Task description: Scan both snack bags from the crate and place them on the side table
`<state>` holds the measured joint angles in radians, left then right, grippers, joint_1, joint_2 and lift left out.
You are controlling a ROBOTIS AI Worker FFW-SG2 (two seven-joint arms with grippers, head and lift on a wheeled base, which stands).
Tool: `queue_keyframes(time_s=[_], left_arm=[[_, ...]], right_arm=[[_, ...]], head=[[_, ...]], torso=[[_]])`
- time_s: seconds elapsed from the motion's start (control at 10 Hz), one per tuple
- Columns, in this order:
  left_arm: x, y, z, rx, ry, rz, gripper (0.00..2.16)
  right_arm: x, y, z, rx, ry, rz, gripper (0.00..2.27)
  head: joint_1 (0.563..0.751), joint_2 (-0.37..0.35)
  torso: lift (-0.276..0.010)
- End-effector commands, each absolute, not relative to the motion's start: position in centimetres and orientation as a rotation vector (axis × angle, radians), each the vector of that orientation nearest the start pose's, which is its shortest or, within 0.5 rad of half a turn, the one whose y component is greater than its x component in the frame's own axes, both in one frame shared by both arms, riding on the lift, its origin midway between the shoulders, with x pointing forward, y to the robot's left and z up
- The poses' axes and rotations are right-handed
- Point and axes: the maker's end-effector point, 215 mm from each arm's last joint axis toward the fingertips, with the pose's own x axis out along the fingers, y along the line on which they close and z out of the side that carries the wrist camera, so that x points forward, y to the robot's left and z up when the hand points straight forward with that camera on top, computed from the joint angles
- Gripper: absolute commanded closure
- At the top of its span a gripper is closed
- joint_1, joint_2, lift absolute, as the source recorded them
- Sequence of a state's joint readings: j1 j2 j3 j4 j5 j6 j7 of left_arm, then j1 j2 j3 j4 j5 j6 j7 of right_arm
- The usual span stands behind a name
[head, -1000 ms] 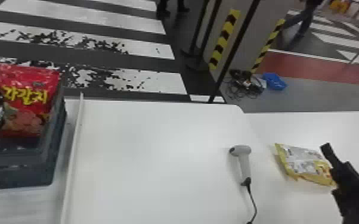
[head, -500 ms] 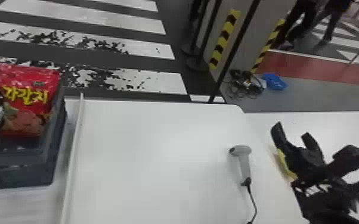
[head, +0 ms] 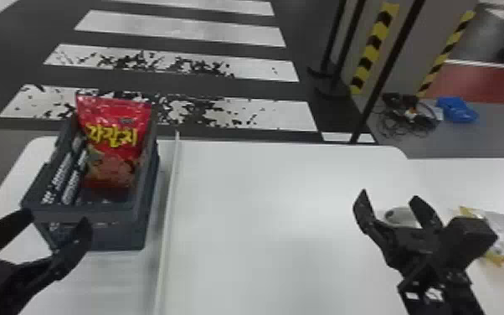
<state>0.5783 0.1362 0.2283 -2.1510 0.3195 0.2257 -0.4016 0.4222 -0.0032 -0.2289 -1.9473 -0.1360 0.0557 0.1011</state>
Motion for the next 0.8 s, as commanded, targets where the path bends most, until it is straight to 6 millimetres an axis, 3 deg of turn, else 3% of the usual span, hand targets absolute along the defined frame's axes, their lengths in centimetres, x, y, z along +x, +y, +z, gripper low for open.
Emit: queue_keyframes(time_s=[0.0, 0.3, 0.5, 0.7], left_arm=[[41.5, 25.4, -35.0, -0.124, 0.168, -0.288, 0.07], [41.8, 23.3, -35.9, -0.101, 0.186, -0.287, 0.07], [41.9, 22.3, -36.1, -0.102, 0.192, -0.293, 0.06], [42.3, 22.0, -34.9, -0.097, 0.18, -0.3, 0.06]], right_arm=[[45.0, -29.9, -36.7, 0.013, 0.074, -0.093, 0.02], [43.5, -24.2, -36.2, -0.043, 0.027, -0.042, 0.02], [42.3, -22.9, -37.0, -0.039, 0.032, -0.029, 0.02], [41.9, -23.0, -37.5, -0.039, 0.041, -0.035, 0.02]], head=[[0.695, -0.112], [0.695, -0.042], [0.695, -0.015], [0.695, -0.009]], torso=[[-0.095], [-0.095], [-0.095], [-0.095]])
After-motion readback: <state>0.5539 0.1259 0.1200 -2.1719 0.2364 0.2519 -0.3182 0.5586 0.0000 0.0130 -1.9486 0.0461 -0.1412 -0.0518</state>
